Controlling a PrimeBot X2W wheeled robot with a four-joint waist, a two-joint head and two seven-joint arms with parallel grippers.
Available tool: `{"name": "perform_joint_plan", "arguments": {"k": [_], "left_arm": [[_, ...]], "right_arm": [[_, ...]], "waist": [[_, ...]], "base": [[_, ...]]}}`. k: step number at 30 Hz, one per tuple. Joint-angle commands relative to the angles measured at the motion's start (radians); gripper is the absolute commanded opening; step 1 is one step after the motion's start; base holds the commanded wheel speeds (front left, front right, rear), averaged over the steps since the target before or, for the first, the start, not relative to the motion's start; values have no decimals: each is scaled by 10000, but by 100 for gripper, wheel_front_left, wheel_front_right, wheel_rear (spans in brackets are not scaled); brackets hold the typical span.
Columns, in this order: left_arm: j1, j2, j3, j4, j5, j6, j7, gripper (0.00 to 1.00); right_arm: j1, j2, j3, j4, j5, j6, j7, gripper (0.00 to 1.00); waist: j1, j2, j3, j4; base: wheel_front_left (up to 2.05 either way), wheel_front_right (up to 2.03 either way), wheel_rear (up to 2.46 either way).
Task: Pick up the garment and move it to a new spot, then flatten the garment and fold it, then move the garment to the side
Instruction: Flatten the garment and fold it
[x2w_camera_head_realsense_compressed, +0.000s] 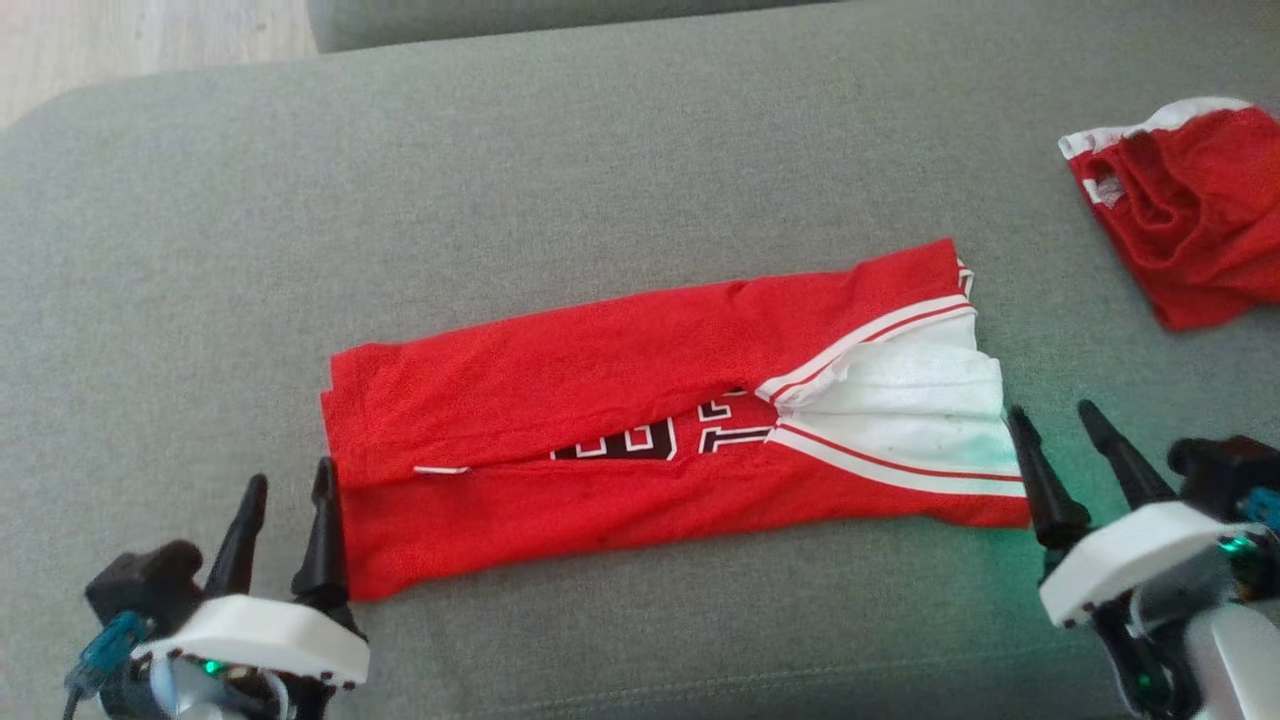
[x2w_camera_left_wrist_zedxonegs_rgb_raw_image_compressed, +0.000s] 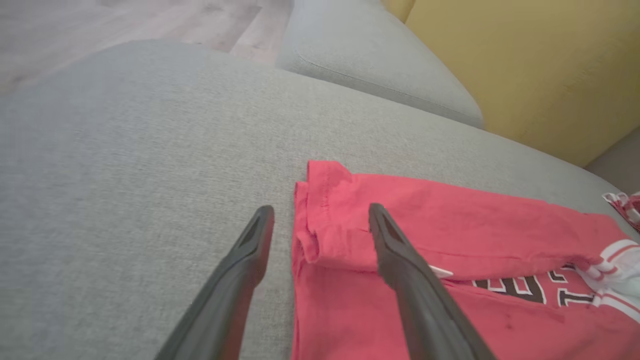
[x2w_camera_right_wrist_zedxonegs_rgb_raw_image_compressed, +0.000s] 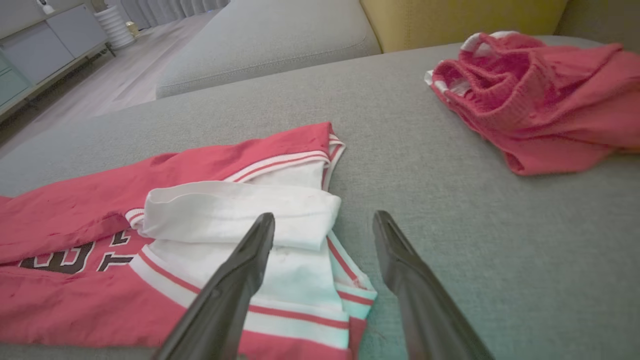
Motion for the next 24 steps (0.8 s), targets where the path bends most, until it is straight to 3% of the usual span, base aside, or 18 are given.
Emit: {"name": "perform_joint_plan", "arguments": {"k": [1,11,24], "left_arm": [[-208,94,462,-444,-30,108,-167,100],[24,23,640,-940,290,587,-444,100],[186,17,818,-1084,308,787,-551,100]], "right_arm": [[35,-120,-23,-478,-82,65,63,100],[-369,75,-422,-790,-586,65,977,100],[-2546,-300,64,1970,-1212,65,2812,100]], "waist": [[0,-1,-106,18],[0,-1,-415,94],[0,-1,-439,769]], "base": [[0,0,0],[0,0,0],[0,0,0]]}}
